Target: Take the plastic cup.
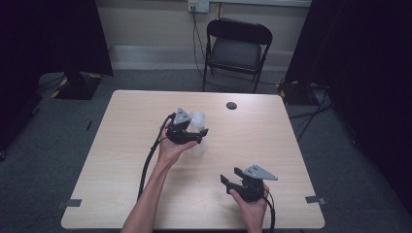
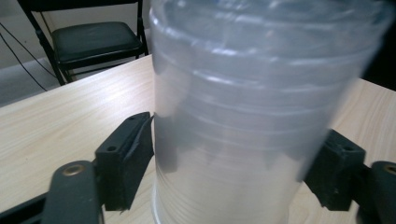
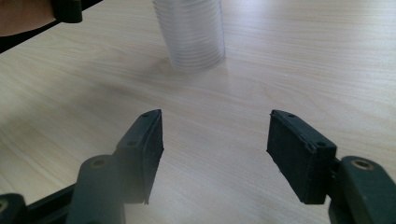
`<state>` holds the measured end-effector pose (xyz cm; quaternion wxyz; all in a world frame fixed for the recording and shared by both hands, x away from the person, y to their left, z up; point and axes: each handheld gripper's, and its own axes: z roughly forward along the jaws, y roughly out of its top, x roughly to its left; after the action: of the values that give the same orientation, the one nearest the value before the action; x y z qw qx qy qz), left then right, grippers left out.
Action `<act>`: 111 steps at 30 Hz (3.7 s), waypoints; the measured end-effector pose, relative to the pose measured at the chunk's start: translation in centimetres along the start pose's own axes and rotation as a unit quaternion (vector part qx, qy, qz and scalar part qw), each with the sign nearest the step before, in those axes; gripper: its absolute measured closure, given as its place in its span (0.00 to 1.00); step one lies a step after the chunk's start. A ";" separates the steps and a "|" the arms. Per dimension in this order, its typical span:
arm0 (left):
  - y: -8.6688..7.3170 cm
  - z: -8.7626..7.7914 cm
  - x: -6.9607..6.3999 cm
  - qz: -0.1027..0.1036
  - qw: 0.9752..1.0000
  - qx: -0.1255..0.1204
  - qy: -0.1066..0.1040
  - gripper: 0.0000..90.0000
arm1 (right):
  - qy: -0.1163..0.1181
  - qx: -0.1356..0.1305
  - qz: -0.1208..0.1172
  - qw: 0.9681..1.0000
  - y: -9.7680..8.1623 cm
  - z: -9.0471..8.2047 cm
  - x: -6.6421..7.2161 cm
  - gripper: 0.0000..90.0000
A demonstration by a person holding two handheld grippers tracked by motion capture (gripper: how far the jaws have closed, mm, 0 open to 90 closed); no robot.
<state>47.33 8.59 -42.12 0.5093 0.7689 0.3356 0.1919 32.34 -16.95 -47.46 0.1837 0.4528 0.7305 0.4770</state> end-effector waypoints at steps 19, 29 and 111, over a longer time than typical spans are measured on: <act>0.1 0.2 -0.1 0.006 1.000 0.001 -0.005 0.32 | 0.004 -0.003 0.000 1.000 -0.1 0.0 0.1 0.40; 0.7 -0.1 -0.3 0.012 1.000 -0.008 -0.001 0.32 | 0.004 -0.005 0.002 1.000 -0.1 -0.1 0.0 0.40; 4.3 -9.4 0.2 -0.041 0.993 -0.115 -0.001 0.37 | 0.024 -0.003 -0.013 1.000 0.0 0.9 0.9 0.39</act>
<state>42.86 13.76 -34.36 0.6019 0.6912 0.3423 0.2070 32.48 -15.73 -47.75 0.1735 0.4314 0.7391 0.4873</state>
